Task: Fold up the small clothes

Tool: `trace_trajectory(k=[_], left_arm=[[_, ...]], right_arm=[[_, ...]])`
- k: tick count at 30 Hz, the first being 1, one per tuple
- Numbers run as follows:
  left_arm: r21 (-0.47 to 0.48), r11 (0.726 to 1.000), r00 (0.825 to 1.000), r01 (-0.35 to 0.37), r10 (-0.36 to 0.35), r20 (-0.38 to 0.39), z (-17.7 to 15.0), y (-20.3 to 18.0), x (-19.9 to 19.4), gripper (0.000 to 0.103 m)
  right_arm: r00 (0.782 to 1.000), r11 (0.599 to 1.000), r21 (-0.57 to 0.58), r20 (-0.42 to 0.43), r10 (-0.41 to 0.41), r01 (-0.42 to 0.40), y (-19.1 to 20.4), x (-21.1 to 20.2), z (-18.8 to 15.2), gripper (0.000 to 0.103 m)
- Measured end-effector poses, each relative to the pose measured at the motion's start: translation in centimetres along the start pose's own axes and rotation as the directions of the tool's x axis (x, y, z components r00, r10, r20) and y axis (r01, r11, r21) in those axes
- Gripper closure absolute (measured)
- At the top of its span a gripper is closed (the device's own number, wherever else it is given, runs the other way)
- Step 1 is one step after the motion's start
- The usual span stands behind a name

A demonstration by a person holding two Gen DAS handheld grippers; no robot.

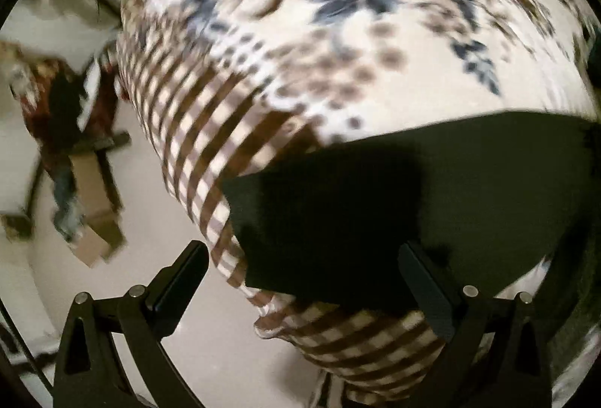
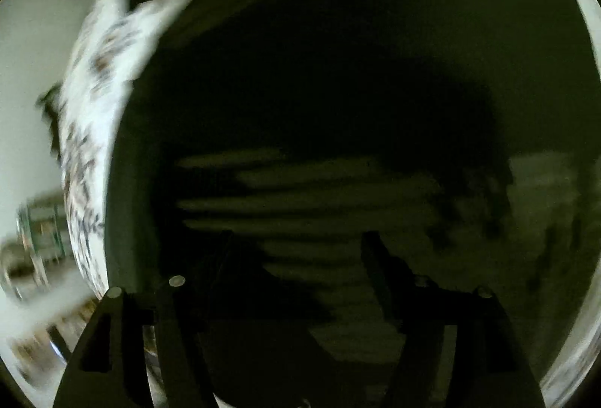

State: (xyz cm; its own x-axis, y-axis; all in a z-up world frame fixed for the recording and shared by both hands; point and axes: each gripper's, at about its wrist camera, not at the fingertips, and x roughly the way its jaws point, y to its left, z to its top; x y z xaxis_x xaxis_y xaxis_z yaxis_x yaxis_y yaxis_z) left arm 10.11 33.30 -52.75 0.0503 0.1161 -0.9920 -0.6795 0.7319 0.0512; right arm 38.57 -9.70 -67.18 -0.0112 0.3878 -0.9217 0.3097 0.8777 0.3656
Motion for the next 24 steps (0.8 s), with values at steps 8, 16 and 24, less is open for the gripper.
trace_trajectory(k=[8,16,24], left_arm=[[-0.135,0.982,0.989,0.133,-0.141,-0.053,0.8,0.5,6.6,0.008],[-0.11,0.989,0.982,0.098,-0.078,0.173,3.6,-0.3,-1.5,0.098],[-0.064,0.983,0.936,0.172,-0.143,0.321,14.9,0.3,-3.8,0.098]], right_arm=[[1.0,0.991,0.134,0.022,-0.021,0.018,-1.6,2.2,-0.9,0.033],[0.999,0.999,0.032,0.047,-0.02,0.019,2.4,1.2,-2.2,0.033],[0.997,0.999,-0.002,0.073,-0.039,0.04,6.9,2.9,0.2,0.033]])
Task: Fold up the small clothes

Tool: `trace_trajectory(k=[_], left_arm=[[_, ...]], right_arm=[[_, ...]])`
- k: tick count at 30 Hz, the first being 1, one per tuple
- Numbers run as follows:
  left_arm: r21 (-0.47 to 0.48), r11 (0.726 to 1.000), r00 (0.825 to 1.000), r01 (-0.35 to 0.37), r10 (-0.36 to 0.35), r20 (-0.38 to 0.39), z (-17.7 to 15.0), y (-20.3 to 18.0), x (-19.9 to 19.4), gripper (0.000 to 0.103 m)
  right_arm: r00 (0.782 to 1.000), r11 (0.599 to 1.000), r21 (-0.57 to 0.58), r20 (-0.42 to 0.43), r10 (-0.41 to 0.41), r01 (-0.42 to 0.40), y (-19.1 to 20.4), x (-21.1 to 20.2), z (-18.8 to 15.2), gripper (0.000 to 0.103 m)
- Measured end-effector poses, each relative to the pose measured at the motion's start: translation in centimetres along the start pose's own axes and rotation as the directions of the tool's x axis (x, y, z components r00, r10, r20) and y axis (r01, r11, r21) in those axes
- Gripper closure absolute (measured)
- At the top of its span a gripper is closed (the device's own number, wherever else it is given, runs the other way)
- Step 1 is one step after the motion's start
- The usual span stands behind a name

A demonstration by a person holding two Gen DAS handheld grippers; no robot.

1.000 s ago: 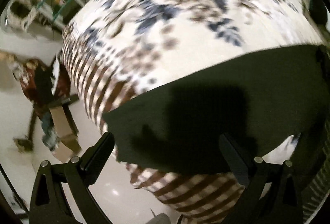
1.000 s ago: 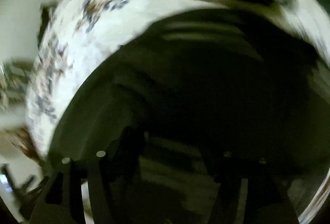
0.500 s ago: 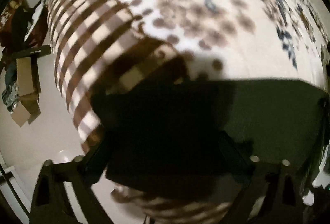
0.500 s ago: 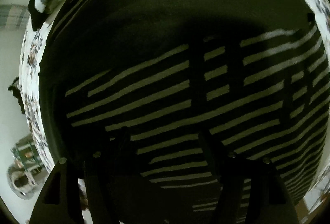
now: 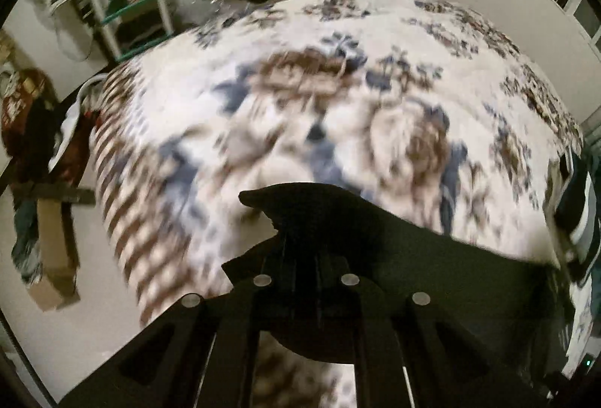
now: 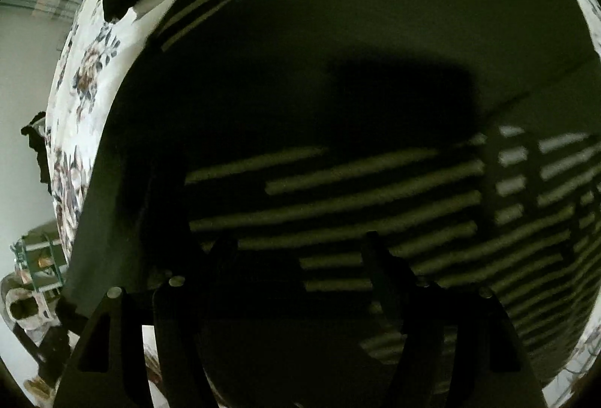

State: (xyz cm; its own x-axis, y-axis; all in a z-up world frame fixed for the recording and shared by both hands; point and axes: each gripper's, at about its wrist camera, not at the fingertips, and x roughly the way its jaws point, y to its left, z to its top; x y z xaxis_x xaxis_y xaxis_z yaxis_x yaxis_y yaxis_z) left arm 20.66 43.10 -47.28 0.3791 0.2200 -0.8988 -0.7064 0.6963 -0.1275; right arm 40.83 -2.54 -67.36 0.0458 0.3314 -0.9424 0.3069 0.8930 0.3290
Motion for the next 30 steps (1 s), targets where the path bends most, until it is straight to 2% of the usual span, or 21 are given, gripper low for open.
trace_trajectory(k=[2,3,4,7,10,11,12,13,14,15,16,19,20,22,23,25,26,27,28,30], left_arm=[[0.015,1.0,1.0,0.016,-0.016,-0.004,2.5,-0.9,2.5,0.098],[0.015,0.999,0.999,0.03,-0.03,-0.017,3.3,-1.3,3.7,0.098],[0.004,0.999,0.999,0.041,-0.041,-0.03,4.2,-1.5,4.9,0.098],[-0.079,0.991,0.99,0.105,-0.112,-0.087,5.0,-0.6,7.3,0.094],[-0.207,0.963,0.974,0.173,-0.198,-0.108,3.9,1.7,6.5,0.091],[-0.245,0.957,0.977,0.156,-0.186,-0.108,2.8,3.0,5.5,0.079],[-0.269,0.951,0.977,0.15,-0.184,-0.104,2.1,3.8,5.0,0.061],[-0.314,0.937,0.976,0.156,-0.194,-0.095,0.8,5.1,4.2,0.05],[-0.354,0.921,0.974,0.162,-0.206,-0.09,-0.2,5.9,4.0,0.034],[-0.394,0.902,0.97,0.177,-0.227,-0.084,-1.1,6.7,4.0,0.034],[-0.445,0.871,0.958,0.209,-0.273,-0.084,-2.2,7.5,4.5,0.034],[-0.544,0.796,0.93,0.266,-0.36,-0.071,-3.1,8.0,7.0,0.034],[-0.569,0.766,0.915,0.298,-0.4,-0.059,-3.1,7.5,8.4,0.034],[-0.576,0.755,0.909,0.312,-0.414,-0.051,-2.4,6.2,9.9,0.034],[-0.563,0.763,0.911,0.316,-0.409,-0.043,-1.7,5.1,10.6,0.034],[-0.524,0.803,0.939,0.282,-0.344,-0.022,-0.3,3.2,10.8,0.036],[-0.505,0.82,0.95,0.27,-0.312,0.001,0.2,2.6,10.6,0.056],[-0.479,0.838,0.956,0.263,-0.292,0.014,0.9,2.0,10.3,0.098],[-0.461,0.85,0.959,0.255,-0.285,0.006,1.5,1.5,10.2,0.097],[-0.429,0.866,0.965,0.256,-0.255,0.062,3.0,1.0,8.2,0.098]], right_arm=[[1.0,1.0,0.008,0.012,0.005,-0.005,0.5,0.7,0.6,0.033],[1.0,1.0,0.011,0.012,0.006,-0.007,-0.1,-0.2,1.7,0.033],[1.0,1.0,0.013,0.012,0.005,-0.005,1.4,0.5,2.5,0.033],[1.0,1.0,0.027,0.01,0.005,-0.005,2.7,1.6,3.4,0.033],[1.0,0.999,0.025,-0.001,0.022,-0.022,4.3,2.5,3.7,0.033],[1.0,0.999,0.022,-0.004,0.026,-0.026,4.6,2.7,3.7,0.033],[1.0,0.999,0.019,-0.009,0.03,-0.03,4.6,2.7,3.6,0.033],[0.999,0.999,0.019,-0.015,0.035,-0.034,4.7,2.8,3.4,0.032],[0.999,0.999,0.02,-0.02,0.04,-0.039,4.6,2.9,3.2,0.032],[0.999,0.999,0.02,-0.023,0.041,-0.041,4.6,3.0,3.2,0.032],[0.999,0.999,0.02,-0.024,0.042,-0.041,4.7,3.0,3.1,0.032],[0.999,0.999,0.011,-0.018,0.045,-0.045,4.7,3.1,2.9,0.032],[0.999,0.999,0.011,-0.013,0.049,-0.049,4.6,3.0,2.8,0.032],[1.0,0.999,0.012,0.006,0.029,-0.029,4.3,2.7,2.7,0.032],[1.0,1.0,0.01,0.022,0.008,-0.008,4.0,2.4,2.6,0.032],[0.998,0.999,0.008,0.046,-0.033,0.033,3.5,1.9,2.4,0.032],[0.997,0.999,0.01,0.054,-0.049,0.048,3.0,1.6,2.2,0.032],[0.997,0.998,0.013,0.055,-0.054,0.053,2.6,1.5,2.0,0.032],[0.997,0.998,0.018,0.052,-0.06,0.059,2.1,1.4,1.8,0.032],[0.996,0.997,0.028,0.049,-0.072,0.071,1.3,1.1,1.5,0.032]])
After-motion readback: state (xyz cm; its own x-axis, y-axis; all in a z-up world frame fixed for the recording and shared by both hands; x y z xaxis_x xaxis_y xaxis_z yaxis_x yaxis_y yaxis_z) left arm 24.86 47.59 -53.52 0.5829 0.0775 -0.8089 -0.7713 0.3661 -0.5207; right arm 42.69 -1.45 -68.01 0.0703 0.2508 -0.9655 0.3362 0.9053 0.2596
